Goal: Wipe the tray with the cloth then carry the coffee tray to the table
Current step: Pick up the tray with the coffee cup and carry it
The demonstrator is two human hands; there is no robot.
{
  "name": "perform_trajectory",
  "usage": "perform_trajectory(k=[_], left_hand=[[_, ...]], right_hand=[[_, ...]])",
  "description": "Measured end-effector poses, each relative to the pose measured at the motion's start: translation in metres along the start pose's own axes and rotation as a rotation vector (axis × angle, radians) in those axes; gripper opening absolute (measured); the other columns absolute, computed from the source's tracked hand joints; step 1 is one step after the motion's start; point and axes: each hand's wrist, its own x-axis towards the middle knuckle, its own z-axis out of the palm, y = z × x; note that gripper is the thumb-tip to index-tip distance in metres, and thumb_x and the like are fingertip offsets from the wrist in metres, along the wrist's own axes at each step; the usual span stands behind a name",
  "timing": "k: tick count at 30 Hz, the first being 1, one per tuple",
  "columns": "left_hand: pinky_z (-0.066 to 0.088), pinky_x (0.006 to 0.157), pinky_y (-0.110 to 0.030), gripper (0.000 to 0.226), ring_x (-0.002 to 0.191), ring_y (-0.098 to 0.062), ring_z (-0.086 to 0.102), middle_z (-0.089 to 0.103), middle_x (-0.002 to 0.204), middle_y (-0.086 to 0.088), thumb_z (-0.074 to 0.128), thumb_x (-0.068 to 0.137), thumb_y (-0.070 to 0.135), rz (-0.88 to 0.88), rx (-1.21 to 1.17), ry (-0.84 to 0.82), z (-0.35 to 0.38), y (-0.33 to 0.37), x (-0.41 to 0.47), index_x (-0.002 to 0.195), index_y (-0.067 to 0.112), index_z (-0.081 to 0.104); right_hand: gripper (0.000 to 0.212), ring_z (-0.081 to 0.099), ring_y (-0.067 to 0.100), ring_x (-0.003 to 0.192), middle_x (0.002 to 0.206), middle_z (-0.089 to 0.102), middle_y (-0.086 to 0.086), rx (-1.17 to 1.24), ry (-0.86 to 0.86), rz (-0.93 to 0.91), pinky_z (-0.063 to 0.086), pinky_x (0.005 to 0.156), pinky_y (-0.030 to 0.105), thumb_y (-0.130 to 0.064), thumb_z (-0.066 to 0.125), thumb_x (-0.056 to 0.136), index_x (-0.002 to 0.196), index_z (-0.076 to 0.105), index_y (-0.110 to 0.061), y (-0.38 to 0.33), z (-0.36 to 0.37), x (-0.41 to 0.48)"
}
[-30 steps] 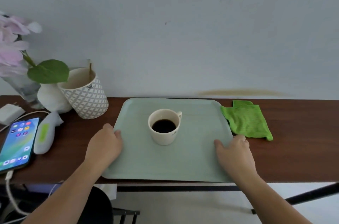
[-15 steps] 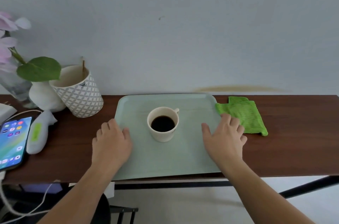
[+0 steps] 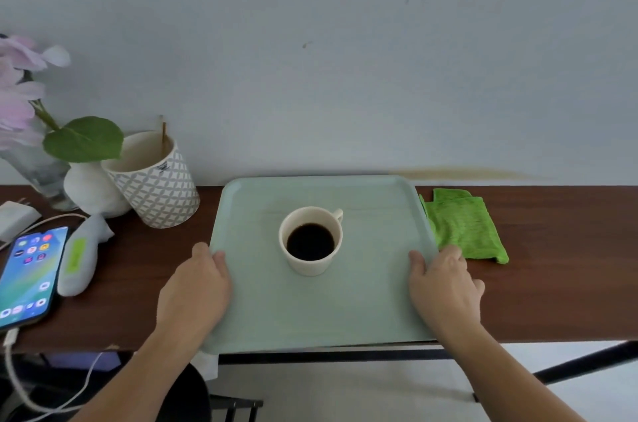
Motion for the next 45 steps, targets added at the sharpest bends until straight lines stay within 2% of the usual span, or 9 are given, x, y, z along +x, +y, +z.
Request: perform_trajectory(k=[10, 18, 21, 24, 33, 37, 39, 42, 45], left_hand=[[0.044, 0.062, -0.044, 0.031, 0.062, -0.030, 0.054, 0.056, 0.065, -0.006, 0.034, 0.097, 0.038, 0.104, -0.003, -0.088, -0.014, -0.008, -0.003, 0.073, 0.020, 0.038], [0.049, 0.056, -0.045, 0.036, 0.052, -0.034, 0.052, 0.050, 0.053, -0.009, 0.034, 0.091, 0.046, 0.323, 0.030, -0.082, -0.022, 0.031, 0.003, 0.067, 0.018, 0.036], [0.051, 0.056, -0.046, 0.042, 0.052, -0.035, 0.056, 0.051, 0.051, -0.012, 0.025, 0.083, 0.054, 0.421, 0.025, -0.095, -0.013, 0.061, -0.007, 0.068, 0.018, 0.038], [0.050, 0.056, -0.045, 0.036, 0.054, -0.036, 0.055, 0.050, 0.052, -0.012, 0.038, 0.091, 0.043, 0.471, 0.007, -0.125, 0.004, 0.103, -0.021, 0.067, 0.016, 0.038], [0.045, 0.060, -0.046, 0.033, 0.075, -0.044, 0.063, 0.053, 0.063, -0.016, 0.043, 0.095, 0.034, 0.675, 0.008, -0.276, 0.072, 0.273, -0.098, 0.071, 0.011, 0.041], [0.036, 0.052, -0.039, 0.035, 0.059, -0.033, 0.055, 0.052, 0.059, -0.014, 0.043, 0.096, 0.030, 0.722, -0.095, -0.353, 0.110, 0.352, -0.143, 0.070, 0.007, 0.045], [0.040, 0.053, -0.040, 0.037, 0.057, -0.033, 0.055, 0.052, 0.058, -0.017, 0.043, 0.094, 0.037, 0.713, -0.130, -0.424, 0.150, 0.384, -0.152, 0.069, 0.010, 0.045], [0.046, 0.049, -0.040, 0.062, 0.053, -0.035, 0.058, 0.052, 0.054, -0.016, 0.031, 0.077, 0.074, 0.721, -0.163, -0.402, 0.225, 0.407, -0.148, 0.066, 0.014, 0.040], [0.037, 0.042, -0.027, 0.038, 0.045, -0.030, 0.052, 0.054, 0.052, -0.015, 0.031, 0.090, 0.043, 0.835, -0.075, -0.542, 0.314, 0.439, -0.161, 0.063, 0.017, 0.037]], right_hand=[[0.035, 0.058, 0.034, 0.100, 0.105, 0.057, 0.009, 0.101, -0.049, 0.035, 0.041, 0.083, 0.043, -0.047, 0.048, 0.093, 0.096, 0.037, -0.014, 0.013, -0.037, -0.023], [0.034, 0.047, 0.016, 0.067, 0.083, 0.046, -0.008, 0.180, 0.055, 0.235, 0.038, 0.062, 0.036, -0.051, 0.050, 0.091, 0.091, 0.040, -0.019, 0.052, -0.069, -0.055], [0.034, 0.052, 0.019, 0.073, 0.086, 0.051, -0.007, 0.182, 0.075, 0.330, 0.045, 0.067, 0.039, -0.052, 0.049, 0.091, 0.092, 0.042, -0.019, 0.079, -0.085, -0.065], [0.034, 0.056, 0.024, 0.082, 0.092, 0.054, -0.003, 0.211, 0.106, 0.414, 0.049, 0.073, 0.041, -0.051, 0.049, 0.091, 0.096, 0.044, -0.018, 0.116, -0.102, -0.071], [0.032, 0.054, 0.014, 0.070, 0.084, 0.053, -0.005, 0.273, 0.249, 0.596, 0.051, 0.065, 0.039, -0.050, 0.052, 0.091, 0.090, 0.042, -0.019, 0.270, -0.155, -0.053], [0.031, 0.051, 0.013, 0.069, 0.086, 0.051, -0.003, 0.270, 0.318, 0.643, 0.046, 0.062, 0.036, -0.046, 0.052, 0.092, 0.092, 0.041, -0.017, 0.343, -0.191, -0.043], [0.031, 0.054, 0.016, 0.074, 0.090, 0.051, -0.003, 0.260, 0.367, 0.685, 0.048, 0.067, 0.036, -0.046, 0.053, 0.092, 0.095, 0.042, -0.017, 0.383, -0.210, -0.043], [0.033, 0.059, 0.021, 0.086, 0.099, 0.053, -0.002, 0.255, 0.369, 0.742, 0.050, 0.074, 0.038, -0.047, 0.052, 0.091, 0.101, 0.043, -0.017, 0.428, -0.228, -0.044], [0.031, 0.060, 0.022, 0.093, 0.104, 0.054, -0.001, 0.265, 0.396, 0.825, 0.047, 0.074, 0.036, -0.046, 0.052, 0.091, 0.102, 0.042, -0.018, 0.479, -0.246, -0.053]])
